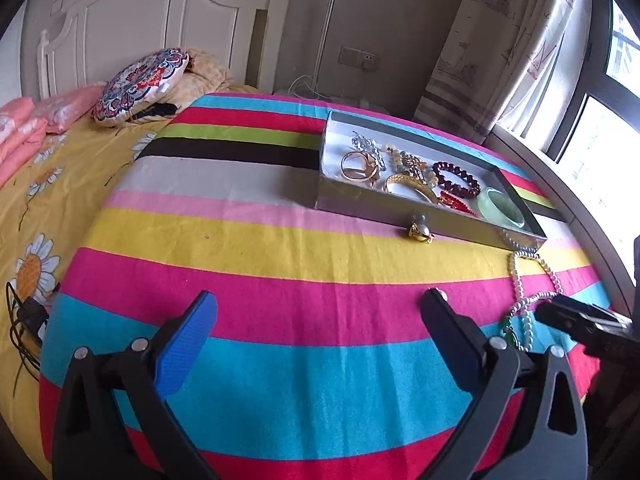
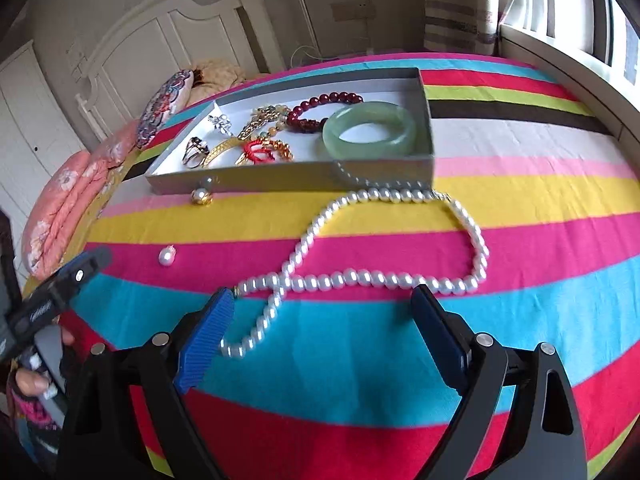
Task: Organize jewelry
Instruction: 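Grasp the white pearl necklace near its green pendant with the right tool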
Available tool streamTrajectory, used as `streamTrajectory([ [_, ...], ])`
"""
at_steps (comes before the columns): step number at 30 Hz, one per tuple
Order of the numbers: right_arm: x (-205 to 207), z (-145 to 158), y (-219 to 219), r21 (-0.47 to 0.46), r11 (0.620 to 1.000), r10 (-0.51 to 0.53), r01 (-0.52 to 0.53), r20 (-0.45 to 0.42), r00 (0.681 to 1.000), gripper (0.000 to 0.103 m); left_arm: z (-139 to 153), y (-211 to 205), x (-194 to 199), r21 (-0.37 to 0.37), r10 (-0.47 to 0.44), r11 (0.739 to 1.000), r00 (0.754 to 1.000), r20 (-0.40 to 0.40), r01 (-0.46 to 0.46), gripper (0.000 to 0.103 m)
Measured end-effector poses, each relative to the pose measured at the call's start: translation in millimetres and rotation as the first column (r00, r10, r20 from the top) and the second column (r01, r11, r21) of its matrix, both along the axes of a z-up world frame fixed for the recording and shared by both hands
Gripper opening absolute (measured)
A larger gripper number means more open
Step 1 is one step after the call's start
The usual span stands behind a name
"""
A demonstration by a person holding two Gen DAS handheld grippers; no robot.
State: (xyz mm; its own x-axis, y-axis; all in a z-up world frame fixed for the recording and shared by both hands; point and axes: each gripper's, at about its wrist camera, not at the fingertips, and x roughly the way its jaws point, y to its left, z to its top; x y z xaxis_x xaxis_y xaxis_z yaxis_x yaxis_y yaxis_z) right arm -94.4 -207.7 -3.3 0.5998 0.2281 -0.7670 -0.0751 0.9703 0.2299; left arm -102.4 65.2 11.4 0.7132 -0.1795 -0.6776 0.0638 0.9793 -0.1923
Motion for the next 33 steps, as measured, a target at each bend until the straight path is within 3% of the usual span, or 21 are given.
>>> streamTrajectory([
  [3, 21.1, 1.4, 11.7, -0.047, 0.998, -0.042, 0.042, -0.012, 0.999, 0.088, 0.0, -1.4, -1.4, 0.001, -0.01, 1.0, 1.0, 0.011, 0.01, 0.101],
  [6, 38.3, -3.7, 33.4, -0.216, 0.976, -0.024, 0.021, -0.011, 1.0, 0.088, -0.3, -1.7, -1.7, -0.008, -0.029, 1.0, 1.0, 0.009, 0.029, 0.101],
  [8, 37.3, -3.6, 34.6, -0.229, 0.973, 0.003, -0.004, -0.002, 1.0, 0.084, -1.0, -0.5, -1.1, -0.021, -0.036, 0.999, 0.999, 0.004, 0.036, 0.101],
  [10, 32.4, -2.6, 29.8, -0.24, 0.97, 0.036, -0.032, 0.013, 0.999, 0.07, -2.3, 1.4, -0.2, -0.038, -0.042, 0.998, 0.999, -0.007, 0.042, 0.101],
  [12, 22.4, 0.4, 17.3, -0.243, 0.969, 0.044, -0.036, 0.026, 0.999, 0.032, -3.7, 2.1, 1.4, -0.049, -0.048, 0.998, 0.999, -0.019, 0.047, 0.101],
  [14, 9.4, 1.5, 3.6, -0.255, 0.966, 0.053, -0.042, 0.033, 0.998, 0.018, -5.5, 0.9, 3.8, -0.046, -0.05, 0.998, 0.998, -0.043, 0.048, 0.101],
  [18, -21.2, -0.5, -17.2, -0.257, 0.965, 0.07, -0.053, 0.06, 0.996, 0.017, -2.7, -10.5, 7.0, 0.003, -0.042, 0.999, 0.997, -0.062, 0.042, 0.101],
  [22, -36.7, -1.6, -45.3, -0.216, 0.976, 0.026, -0.008, 0.081, 0.996, 0.017, 1.4, -29.8, 14.7, -0.039, -0.075, 0.997, 0.994, -0.074, 0.073, 0.101],
  [25, -38.5, -3.0, -55.2, -0.174, 0.985, 0.016, 0.0, 0.088, 0.996, 0.017, 1.0, -58.3, 30.9, -0.017, -0.1, 0.995, 0.993, -0.068, 0.099, 0.099],
  [26, -39.0, -3.2, -55.8, -0.17, 0.986, 0.015, 0.001, 0.093, 0.996, 0.017, -0.1, -68.5, 39.2, -0.008, -0.107, 0.994, 0.992, -0.07, 0.107, 0.097],
  [30, -39.6, -4.5, -54.8, -0.182, 0.983, 0.021, 0.0, 0.114, 0.993, 0.017, -7.3, -94.5, 71.1, 0.015, -0.127, 0.991, 0.984, -0.122, 0.13, 0.069],
  [33, -38.7, -4.2, -59.8, -0.15, 0.989, 0.019, -0.002, 0.113, 0.993, 0.017, -7.8, -104.2, 84.0, 0.037, -0.121, 0.991, 0.984, -0.128, 0.127, 0.061],
])
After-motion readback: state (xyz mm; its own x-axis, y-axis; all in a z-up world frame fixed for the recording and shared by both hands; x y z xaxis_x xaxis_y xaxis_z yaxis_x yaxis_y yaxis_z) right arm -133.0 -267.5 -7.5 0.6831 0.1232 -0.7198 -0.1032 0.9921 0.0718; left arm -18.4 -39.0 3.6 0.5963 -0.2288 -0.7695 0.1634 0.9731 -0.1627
